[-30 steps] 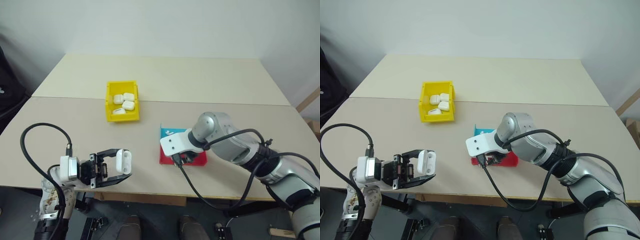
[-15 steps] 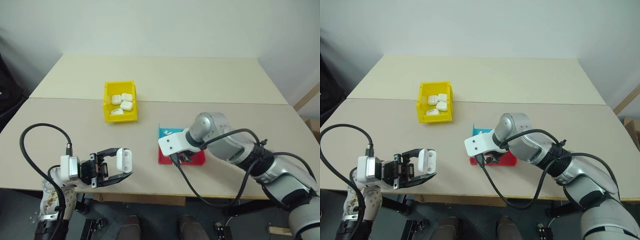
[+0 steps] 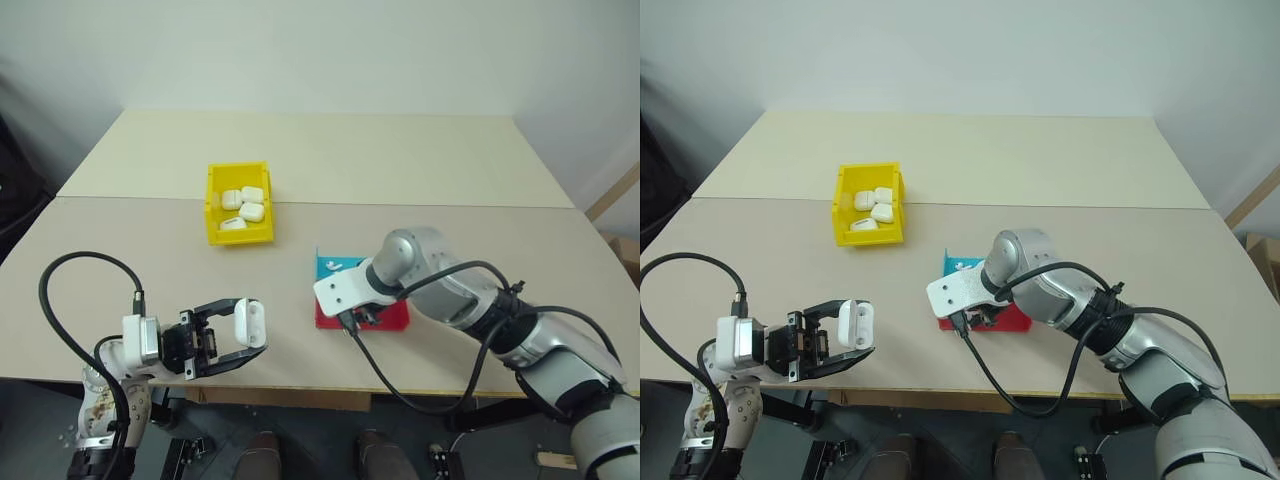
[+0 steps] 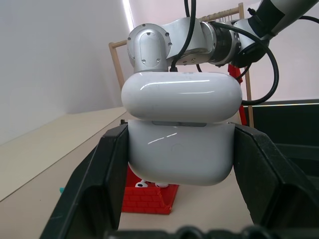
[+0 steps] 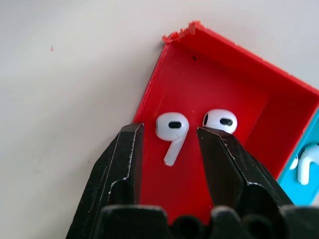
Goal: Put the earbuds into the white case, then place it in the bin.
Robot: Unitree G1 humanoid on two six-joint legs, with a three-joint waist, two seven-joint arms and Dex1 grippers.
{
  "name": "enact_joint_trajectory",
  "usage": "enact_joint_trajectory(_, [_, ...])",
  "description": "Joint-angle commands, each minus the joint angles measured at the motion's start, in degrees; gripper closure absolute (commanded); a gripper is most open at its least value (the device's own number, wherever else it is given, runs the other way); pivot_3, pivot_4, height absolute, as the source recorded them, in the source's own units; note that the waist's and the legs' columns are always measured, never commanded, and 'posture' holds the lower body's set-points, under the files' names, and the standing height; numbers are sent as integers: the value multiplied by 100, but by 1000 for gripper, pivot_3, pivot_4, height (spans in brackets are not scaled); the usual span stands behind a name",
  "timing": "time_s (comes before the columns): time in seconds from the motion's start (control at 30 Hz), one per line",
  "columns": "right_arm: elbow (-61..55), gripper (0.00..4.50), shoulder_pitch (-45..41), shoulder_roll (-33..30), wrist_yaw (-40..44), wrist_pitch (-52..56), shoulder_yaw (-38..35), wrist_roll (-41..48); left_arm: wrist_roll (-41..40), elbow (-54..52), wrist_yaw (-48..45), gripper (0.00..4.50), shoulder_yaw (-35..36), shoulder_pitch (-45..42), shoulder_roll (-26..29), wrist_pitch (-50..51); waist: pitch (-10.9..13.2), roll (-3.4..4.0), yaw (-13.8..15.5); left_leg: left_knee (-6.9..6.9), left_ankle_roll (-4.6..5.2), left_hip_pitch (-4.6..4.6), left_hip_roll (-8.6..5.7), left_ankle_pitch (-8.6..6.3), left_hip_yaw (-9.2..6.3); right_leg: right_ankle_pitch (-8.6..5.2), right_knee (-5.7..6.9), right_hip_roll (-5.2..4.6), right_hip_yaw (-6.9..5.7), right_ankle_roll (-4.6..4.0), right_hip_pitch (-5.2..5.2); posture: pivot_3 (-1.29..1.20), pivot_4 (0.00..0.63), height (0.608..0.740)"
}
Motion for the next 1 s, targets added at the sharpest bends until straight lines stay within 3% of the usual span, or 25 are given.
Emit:
enact_joint_trajectory(0.03, [-19, 2395, -19, 42, 52, -136, -144, -56, 13, -194, 57, 1722, 50, 64, 10, -132, 0, 0, 0, 0, 0, 0, 0, 0, 0, 0, -1, 0, 0, 0, 0, 0, 150, 740])
enact_joint_trajectory(0.43, [133, 2395, -12, 109, 96, -282, -185, -166, 73, -121, 84, 1722, 65, 89, 34, -229, 0, 0, -1, -1, 0, 0, 0, 0, 0, 0, -1, 0, 0, 0, 0, 0, 150, 740])
enact_joint_trajectory(0.57, [136, 3233, 7, 133, 104, -295, -221, -196, 76, -116, 84, 1722, 62, 86, 41, -242, 0, 0, -1, -1, 0, 1, 0, 0, 0, 0, -1, 0, 0, 0, 0, 0, 150, 740])
enact_joint_trajectory(1.0, [226, 3233, 3, 181, 118, -387, -260, -246, 127, -36, 124, 1722, 48, 33, 45, -316, 0, 0, -2, -2, 0, 2, 0, 0, 0, 0, -1, 0, -1, 0, 1, 0, 150, 740])
